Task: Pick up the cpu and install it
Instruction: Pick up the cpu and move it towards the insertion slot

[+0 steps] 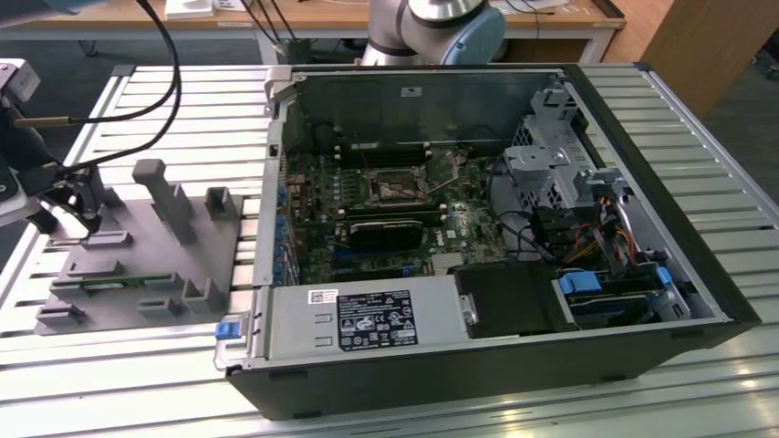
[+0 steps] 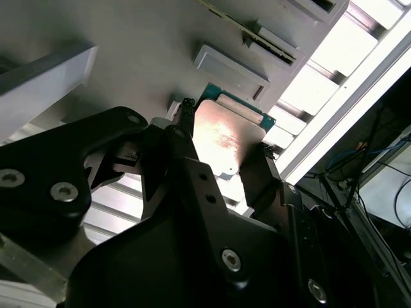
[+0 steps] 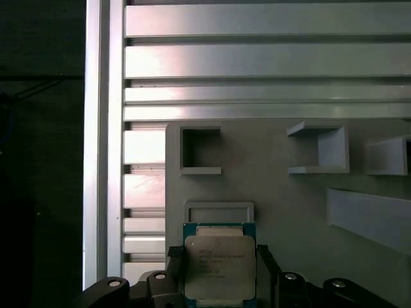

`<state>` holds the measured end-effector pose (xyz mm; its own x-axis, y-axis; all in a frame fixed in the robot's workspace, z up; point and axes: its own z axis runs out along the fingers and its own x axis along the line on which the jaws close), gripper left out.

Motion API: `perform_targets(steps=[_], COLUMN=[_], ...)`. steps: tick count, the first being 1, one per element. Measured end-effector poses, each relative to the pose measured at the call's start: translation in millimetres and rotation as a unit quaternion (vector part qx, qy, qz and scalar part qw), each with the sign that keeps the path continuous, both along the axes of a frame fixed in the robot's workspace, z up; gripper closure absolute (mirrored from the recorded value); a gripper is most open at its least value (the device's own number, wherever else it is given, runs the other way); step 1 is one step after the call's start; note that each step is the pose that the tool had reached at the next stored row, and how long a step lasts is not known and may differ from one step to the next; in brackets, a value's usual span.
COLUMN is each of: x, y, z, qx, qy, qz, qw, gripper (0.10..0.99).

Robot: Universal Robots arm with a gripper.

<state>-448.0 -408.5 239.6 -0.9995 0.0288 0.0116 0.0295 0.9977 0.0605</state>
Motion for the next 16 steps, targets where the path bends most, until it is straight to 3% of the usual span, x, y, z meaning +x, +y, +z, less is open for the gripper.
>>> perform_targets(steps=[16], x=[0.0], y=[0.0], z=[10.0], qx=[0.0000], qy=[0.0000], qz=[0.000], qw=[1.0000], gripper=[0.553])
